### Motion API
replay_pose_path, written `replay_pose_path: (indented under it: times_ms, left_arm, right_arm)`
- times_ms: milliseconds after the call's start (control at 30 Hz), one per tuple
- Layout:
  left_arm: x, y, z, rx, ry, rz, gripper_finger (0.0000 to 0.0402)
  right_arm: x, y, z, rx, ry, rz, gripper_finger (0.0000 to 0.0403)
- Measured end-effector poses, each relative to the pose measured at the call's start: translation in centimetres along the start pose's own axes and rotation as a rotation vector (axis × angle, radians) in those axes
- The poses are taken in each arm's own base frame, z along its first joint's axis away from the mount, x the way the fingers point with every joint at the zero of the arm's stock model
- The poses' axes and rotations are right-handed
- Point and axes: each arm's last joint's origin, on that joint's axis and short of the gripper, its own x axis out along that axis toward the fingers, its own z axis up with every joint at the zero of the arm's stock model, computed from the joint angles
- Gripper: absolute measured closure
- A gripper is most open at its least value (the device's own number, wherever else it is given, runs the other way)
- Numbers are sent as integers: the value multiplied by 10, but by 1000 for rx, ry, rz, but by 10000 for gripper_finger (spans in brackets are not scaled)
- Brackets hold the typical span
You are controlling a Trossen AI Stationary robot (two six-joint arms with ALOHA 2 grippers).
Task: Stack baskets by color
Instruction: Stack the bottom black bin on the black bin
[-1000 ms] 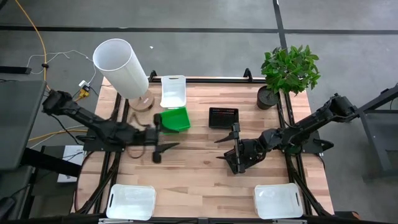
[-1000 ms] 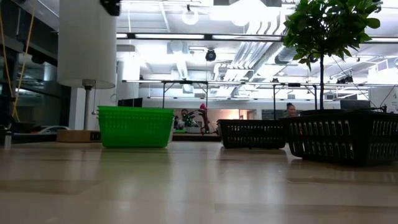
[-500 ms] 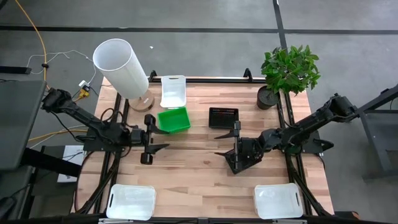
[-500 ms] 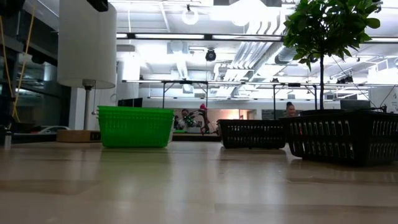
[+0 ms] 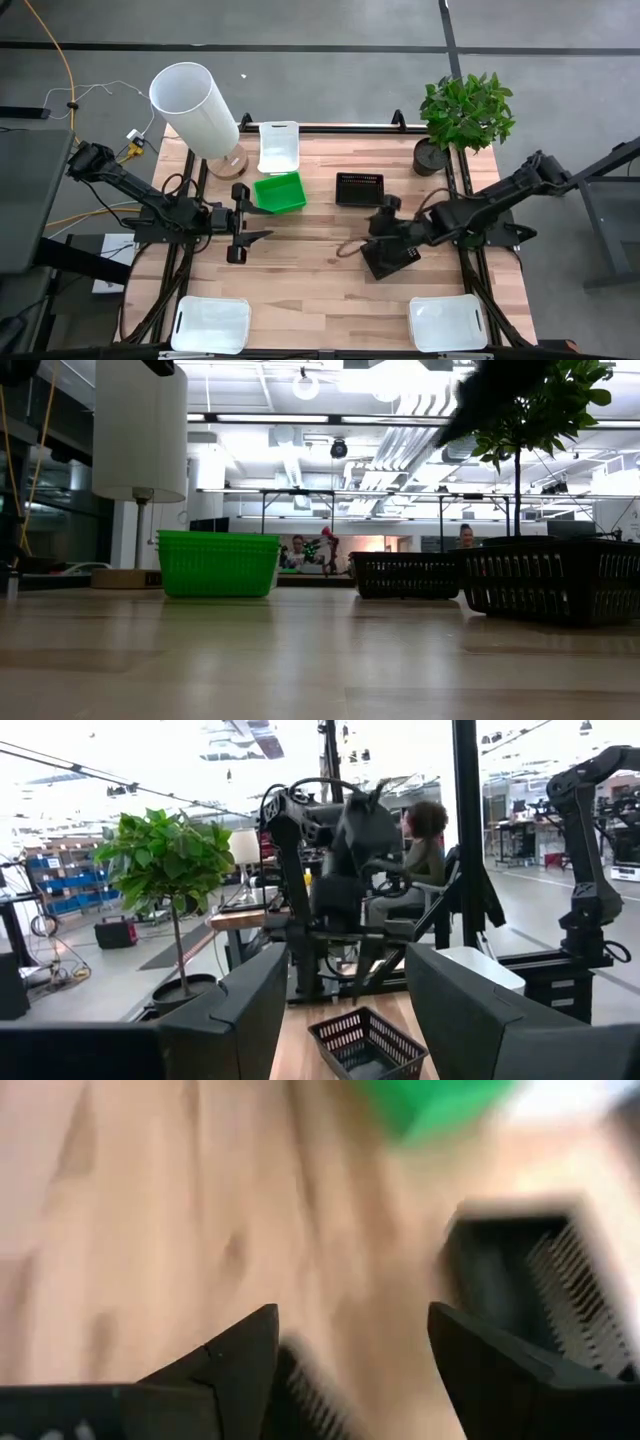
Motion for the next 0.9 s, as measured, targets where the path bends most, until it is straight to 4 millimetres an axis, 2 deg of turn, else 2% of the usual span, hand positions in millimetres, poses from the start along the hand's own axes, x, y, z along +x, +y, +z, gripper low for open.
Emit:
replay_pose_path:
  times_ms: [167, 300, 900]
  left_arm:
    - [0, 0, 0, 0, 0, 2, 211]
    - [0, 0, 0, -7, 1, 2, 211]
    - [0, 0, -1, -29, 12, -1, 211]
  right_arm:
    - [2, 1, -19, -12, 228, 30, 158]
    - [15, 3, -35, -49, 337, 67, 158]
    - [78, 17, -60, -327, 491, -102, 158]
